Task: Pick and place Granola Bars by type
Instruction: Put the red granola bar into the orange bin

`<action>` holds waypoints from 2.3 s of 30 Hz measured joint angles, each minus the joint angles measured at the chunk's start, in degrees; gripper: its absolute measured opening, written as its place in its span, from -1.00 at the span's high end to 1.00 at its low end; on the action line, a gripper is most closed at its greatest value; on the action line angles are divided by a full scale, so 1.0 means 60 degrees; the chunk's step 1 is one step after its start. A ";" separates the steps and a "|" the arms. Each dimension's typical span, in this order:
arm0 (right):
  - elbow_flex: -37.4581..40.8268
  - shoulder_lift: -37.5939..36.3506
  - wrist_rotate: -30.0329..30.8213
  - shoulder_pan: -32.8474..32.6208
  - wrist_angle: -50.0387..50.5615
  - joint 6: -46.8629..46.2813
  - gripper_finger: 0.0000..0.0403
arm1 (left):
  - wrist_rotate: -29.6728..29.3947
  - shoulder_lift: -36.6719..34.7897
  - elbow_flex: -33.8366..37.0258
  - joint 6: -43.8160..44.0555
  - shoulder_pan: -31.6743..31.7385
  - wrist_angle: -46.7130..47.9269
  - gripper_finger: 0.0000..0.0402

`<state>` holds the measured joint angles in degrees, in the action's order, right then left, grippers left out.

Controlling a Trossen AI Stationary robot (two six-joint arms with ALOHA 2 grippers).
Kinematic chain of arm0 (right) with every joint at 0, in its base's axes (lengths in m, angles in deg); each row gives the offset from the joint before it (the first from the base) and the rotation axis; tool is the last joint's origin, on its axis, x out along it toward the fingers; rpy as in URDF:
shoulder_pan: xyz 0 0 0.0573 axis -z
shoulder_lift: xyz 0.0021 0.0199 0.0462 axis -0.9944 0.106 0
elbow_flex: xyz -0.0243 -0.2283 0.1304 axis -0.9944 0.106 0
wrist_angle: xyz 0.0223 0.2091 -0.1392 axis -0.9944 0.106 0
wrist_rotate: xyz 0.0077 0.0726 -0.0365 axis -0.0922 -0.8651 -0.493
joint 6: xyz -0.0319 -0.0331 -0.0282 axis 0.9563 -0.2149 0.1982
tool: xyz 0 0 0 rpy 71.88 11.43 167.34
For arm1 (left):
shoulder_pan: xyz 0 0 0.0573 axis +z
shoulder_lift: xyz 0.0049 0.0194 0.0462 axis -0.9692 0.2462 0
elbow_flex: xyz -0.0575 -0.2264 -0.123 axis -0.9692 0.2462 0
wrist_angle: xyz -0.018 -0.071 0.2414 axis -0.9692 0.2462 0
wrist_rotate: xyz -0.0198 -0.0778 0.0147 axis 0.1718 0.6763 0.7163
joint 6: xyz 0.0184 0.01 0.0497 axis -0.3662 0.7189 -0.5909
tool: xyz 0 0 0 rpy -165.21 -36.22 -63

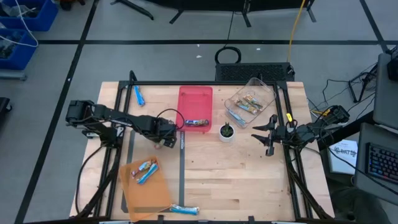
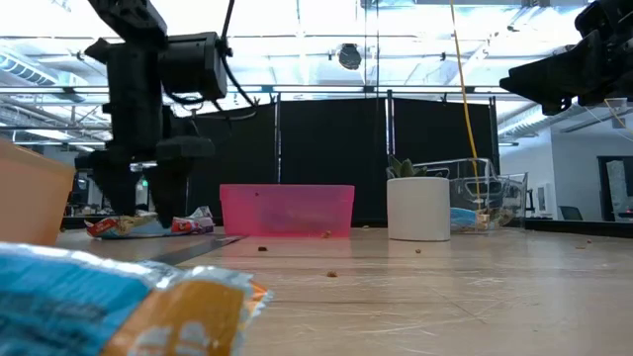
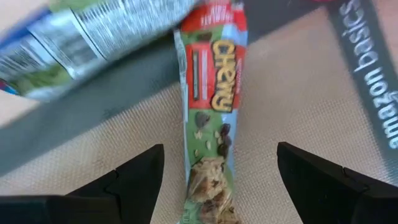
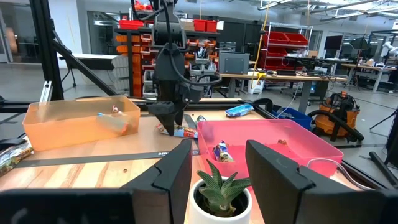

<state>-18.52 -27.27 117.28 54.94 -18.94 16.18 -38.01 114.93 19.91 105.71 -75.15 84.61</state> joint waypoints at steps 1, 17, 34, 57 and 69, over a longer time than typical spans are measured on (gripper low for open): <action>-0.0002 0.0000 -0.0004 -0.0001 0.0000 0.0001 0.30 | 0.0105 0.0000 0.0105 0.0018 0.0000 -0.0068 -0.54; 0.0002 0.0000 -0.0003 0.0000 0.0000 0.0000 0.30 | 0.0402 -0.0004 0.0351 -0.0013 0.0000 -0.0264 -0.44; -0.0002 0.0000 -0.0002 0.0001 0.0000 0.0000 0.30 | 0.0146 -0.0004 0.0354 -0.0054 0.0000 -0.1036 0.44; -0.0002 0.0000 -0.0002 0.0001 -0.0002 0.0002 0.30 | 0.0477 -0.0533 -0.0380 -0.0392 -0.0726 0.0295 0.98; -0.0002 0.0000 -0.0001 0.0001 -0.0001 0.0000 0.30 | -0.0305 -0.1430 -0.2047 -0.1035 -0.1035 0.3271 0.98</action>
<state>-18.53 -27.27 117.28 54.94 -18.94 16.18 -39.84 106.35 7.62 99.50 -81.36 104.24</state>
